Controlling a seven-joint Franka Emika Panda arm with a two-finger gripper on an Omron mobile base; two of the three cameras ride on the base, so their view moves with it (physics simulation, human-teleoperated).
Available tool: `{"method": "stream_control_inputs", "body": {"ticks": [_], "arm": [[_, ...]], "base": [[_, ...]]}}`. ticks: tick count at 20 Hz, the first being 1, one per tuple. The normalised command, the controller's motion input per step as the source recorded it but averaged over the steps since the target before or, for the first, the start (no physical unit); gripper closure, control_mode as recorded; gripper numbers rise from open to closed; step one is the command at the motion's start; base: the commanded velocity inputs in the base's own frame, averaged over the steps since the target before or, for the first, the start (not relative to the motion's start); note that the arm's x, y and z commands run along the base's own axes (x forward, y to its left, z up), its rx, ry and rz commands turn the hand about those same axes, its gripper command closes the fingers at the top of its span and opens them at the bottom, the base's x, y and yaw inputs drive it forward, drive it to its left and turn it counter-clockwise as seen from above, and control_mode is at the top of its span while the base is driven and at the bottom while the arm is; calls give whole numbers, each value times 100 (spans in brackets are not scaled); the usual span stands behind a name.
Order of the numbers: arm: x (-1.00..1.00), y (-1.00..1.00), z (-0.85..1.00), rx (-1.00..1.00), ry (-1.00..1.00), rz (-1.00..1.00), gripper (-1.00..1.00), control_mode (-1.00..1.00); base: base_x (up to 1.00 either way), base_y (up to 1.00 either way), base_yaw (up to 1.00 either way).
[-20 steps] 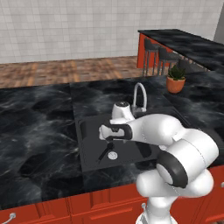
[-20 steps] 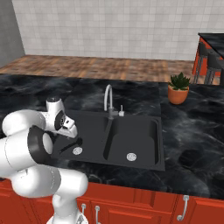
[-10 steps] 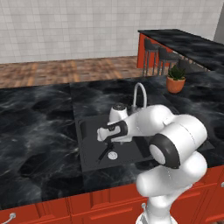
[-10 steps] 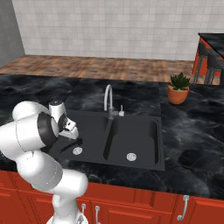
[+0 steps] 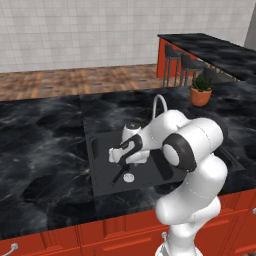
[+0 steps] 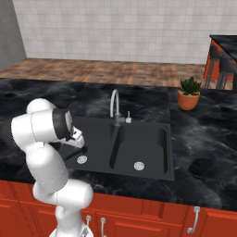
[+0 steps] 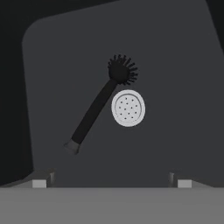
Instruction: Pick up the dish brush and bar soap from the sink, and place them back in the cabinet, and close the cabinet door.
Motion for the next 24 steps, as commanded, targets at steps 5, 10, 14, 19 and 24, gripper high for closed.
{"method": "stream_control_inputs", "body": {"ticks": [5,10,14,19,24], "arm": [[27,8,-24,0,0,-1,-100,-100],[29,8,-21,0,0,-1,-100,-100],[26,8,-22,0,0,0,-100,-100],[21,6,-23,0,0,0,-100,-100],[17,2,-20,0,0,0,-100,-100]], "base": [[0,0,0],[0,0,0],[0,0,0],[0,0,0],[0,0,0]]}}
